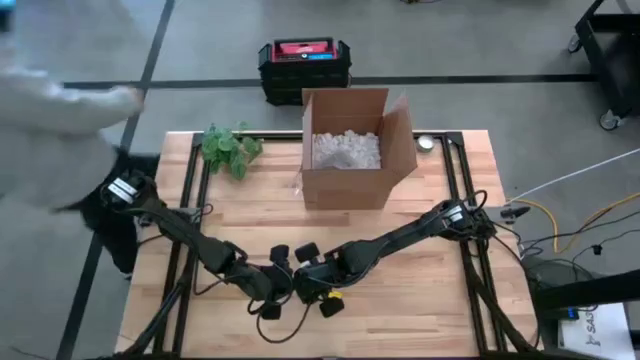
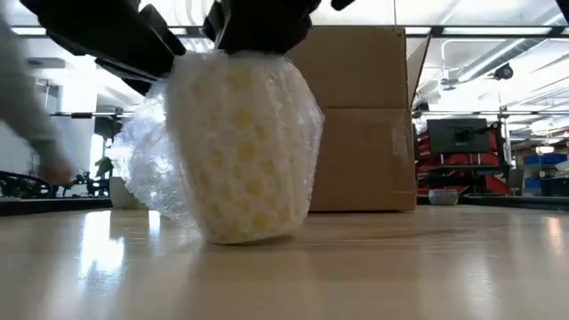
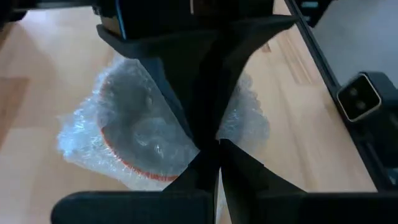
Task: Wrap mug
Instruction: Wrap the yellow mug with bubble wrap
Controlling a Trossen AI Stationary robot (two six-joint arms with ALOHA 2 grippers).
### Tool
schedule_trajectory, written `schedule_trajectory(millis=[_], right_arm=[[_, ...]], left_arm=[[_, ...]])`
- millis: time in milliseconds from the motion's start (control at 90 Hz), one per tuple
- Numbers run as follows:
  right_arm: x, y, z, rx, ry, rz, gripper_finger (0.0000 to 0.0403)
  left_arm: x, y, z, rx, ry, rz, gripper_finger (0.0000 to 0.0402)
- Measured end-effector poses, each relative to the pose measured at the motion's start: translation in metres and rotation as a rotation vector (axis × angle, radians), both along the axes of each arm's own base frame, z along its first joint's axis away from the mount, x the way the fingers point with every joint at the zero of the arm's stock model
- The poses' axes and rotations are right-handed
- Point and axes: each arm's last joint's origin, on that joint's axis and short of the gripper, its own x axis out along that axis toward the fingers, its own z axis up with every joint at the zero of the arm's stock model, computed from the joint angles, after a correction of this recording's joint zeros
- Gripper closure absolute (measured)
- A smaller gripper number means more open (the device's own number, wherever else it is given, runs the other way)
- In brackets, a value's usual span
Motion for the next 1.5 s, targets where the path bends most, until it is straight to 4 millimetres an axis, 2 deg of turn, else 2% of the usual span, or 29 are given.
schedule_trajectory(millis=[211, 400, 567, 744, 844, 911, 1056, 1189, 1500], right_arm=[[-0.006, -0.006, -0.013, -0.017, 0.057, -0.007, 0.0401], [-0.007, -0.012, -0.021, -0.001, 0.086, -0.025, 0.0401], [-0.005, -0.012, 0.002, 0.01, 0.068, -0.042, 0.0401], [-0.003, -0.013, 0.035, 0.019, 0.036, -0.056, 0.0401], [-0.002, -0.013, 0.041, 0.029, 0.015, -0.066, 0.0401], [-0.001, -0.014, 0.034, 0.035, 0.012, -0.073, 0.0401], [-0.004, -0.016, 0.002, 0.029, 0.057, -0.086, 0.0401], [-0.005, -0.017, -0.019, 0.024, 0.077, -0.088, 0.0401], [0.004, -0.019, -0.04, 0.063, 0.06, -0.085, 0.0401]], left_arm=[[-0.011, 0.006, 0.025, -0.05, -0.058, -0.013, 0.0401], [-0.012, 0.007, 0.028, -0.053, -0.072, -0.008, 0.0401], [-0.012, 0.006, 0.014, -0.029, -0.002, 0.005, 0.0401], [-0.013, 0.007, 0.009, -0.02, 0.042, 0.02, 0.0401], [-0.014, 0.008, 0.009, -0.018, 0.055, 0.026, 0.0401], [-0.015, 0.008, 0.008, -0.018, 0.064, 0.03, 0.0401], [-0.016, 0.009, 0.007, -0.016, 0.085, 0.04, 0.0401], [-0.016, 0.009, 0.006, -0.017, 0.084, 0.04, 0.0401], [-0.018, 0.01, -0.003, -0.042, 0.049, 0.039, 0.0401]])
